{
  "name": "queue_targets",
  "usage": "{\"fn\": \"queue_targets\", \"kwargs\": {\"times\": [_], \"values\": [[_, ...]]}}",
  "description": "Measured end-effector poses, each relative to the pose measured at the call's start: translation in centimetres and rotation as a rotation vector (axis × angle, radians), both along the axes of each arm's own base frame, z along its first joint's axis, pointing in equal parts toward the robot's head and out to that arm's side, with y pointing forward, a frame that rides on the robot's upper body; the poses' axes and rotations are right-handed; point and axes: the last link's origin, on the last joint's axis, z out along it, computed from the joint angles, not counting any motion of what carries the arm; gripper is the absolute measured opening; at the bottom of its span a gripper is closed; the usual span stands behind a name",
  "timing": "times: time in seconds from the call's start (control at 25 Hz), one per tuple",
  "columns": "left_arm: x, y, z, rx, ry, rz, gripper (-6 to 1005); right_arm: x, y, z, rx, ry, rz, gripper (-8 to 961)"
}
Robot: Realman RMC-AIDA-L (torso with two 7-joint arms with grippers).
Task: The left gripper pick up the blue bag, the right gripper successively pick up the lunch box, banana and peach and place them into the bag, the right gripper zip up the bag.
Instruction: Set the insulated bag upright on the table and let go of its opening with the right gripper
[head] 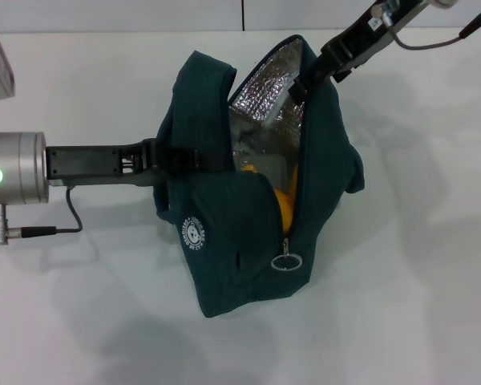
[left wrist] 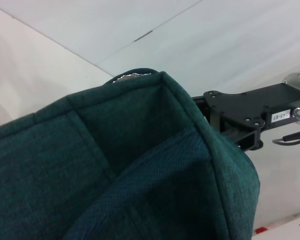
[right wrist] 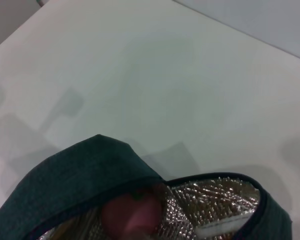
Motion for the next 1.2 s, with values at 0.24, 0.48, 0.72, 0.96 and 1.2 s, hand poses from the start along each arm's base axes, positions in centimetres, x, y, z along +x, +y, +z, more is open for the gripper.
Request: {"fn": "queue_targets", "kwargs": {"times": [0.24, 0.48, 0.72, 0.96, 1.2], "values": [[0.1, 0.0, -0.1, -0.002, -0.002, -0.001, 56, 0.0, 0.0, 0.3, -0.003, -0.002, -0.004, 805], [0.2, 0.0, -0.1, -0.002, -0.002, -0.004, 56, 0.5, -0.3, -0.2, -0.012, -0.023, -0.012, 797], [0.2, 0.1, -0.1, -0.002, -0.002, -0.004, 57, 1.0, -0.8, -1.0, -0.026, -0.095, -0.008, 789], [0.2, 0.0, -0.2, -0.002, -0.002, -0.004, 57, 0.7, -1.1, -0.7, -0.024, -0.106, 0.022, 739], [0.1, 0.0, -0.2, -0.001, -0.002, -0.005, 56, 0.9, -1.2, -0.4, -0.023, -0.101, 0.051, 471]]}}
